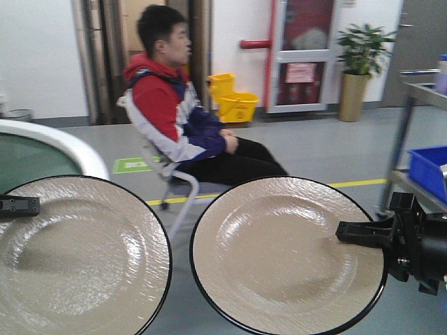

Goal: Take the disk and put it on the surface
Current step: 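Hold both plates raised while the base drives to the steel table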

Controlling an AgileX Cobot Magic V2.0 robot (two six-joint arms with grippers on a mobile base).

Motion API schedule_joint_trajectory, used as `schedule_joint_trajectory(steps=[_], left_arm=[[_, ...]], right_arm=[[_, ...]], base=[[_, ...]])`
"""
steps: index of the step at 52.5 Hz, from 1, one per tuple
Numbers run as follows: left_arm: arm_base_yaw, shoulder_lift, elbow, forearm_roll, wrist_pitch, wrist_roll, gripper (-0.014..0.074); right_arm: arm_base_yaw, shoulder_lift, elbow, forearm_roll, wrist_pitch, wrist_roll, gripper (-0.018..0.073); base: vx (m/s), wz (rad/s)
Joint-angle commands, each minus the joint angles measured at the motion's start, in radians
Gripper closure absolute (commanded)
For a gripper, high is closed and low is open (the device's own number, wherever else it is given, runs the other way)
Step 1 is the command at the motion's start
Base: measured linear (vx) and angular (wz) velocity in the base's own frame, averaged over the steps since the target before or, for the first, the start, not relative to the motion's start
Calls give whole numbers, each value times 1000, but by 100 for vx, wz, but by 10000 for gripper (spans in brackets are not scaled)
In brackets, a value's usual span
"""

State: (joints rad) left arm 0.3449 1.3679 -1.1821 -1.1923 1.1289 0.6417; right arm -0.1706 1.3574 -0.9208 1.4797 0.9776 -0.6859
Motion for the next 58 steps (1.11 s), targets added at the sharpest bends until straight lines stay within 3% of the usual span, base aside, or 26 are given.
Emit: schedule_joint_trajectory(steps=[1, 32, 58], left_arm=[[-7, -37, -33, -144, 2, -17, 604], [-7, -37, -33, -144, 2, -17, 604], [-7, -37, -33, -144, 3, -17, 604]], right_arm=[[-4, -38, -39, 124, 43, 7, 568], [-4, -38, -39, 124, 46, 6, 568], [-4, -38, -39, 124, 47, 6, 568]], base=[[-6, -62], [5, -56], [24, -20]])
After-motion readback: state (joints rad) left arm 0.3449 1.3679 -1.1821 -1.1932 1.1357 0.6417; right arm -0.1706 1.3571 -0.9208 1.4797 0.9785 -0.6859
